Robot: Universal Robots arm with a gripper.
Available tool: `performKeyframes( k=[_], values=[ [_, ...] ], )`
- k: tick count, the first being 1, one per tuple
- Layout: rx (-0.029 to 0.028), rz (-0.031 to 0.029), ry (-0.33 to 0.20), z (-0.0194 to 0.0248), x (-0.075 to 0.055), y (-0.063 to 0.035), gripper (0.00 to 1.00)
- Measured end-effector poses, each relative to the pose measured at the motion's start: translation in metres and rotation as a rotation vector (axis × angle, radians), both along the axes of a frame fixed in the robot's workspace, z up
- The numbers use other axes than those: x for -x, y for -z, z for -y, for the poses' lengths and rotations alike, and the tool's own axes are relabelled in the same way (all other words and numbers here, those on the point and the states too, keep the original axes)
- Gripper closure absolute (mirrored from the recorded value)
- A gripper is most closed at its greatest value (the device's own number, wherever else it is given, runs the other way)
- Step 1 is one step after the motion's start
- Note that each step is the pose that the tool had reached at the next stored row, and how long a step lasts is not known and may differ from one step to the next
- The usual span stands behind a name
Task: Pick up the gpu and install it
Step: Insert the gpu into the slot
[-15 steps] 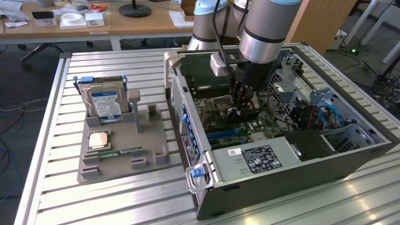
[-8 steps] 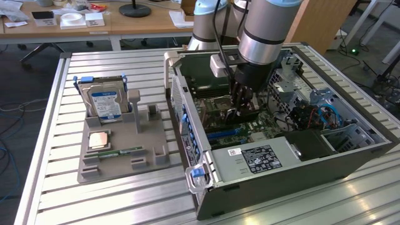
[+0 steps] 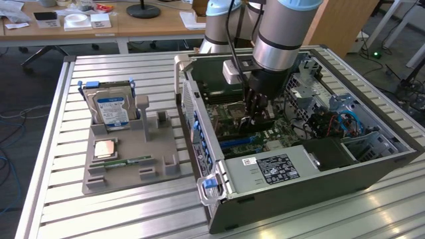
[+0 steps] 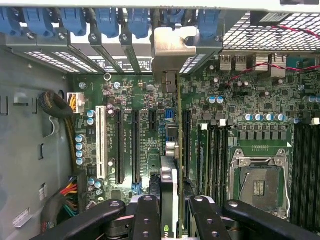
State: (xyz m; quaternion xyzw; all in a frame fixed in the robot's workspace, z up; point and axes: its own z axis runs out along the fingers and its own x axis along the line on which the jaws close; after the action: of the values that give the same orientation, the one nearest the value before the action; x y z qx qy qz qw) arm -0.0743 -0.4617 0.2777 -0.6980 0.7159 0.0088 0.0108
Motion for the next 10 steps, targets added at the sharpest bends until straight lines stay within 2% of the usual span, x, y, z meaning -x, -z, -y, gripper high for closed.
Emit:
performKeyframes(
  k=[10],
  values=[
    [-0.0002, 0.0001, 0.0, -0.0001, 0.0022, 0.0039, 0.73]
  ],
)
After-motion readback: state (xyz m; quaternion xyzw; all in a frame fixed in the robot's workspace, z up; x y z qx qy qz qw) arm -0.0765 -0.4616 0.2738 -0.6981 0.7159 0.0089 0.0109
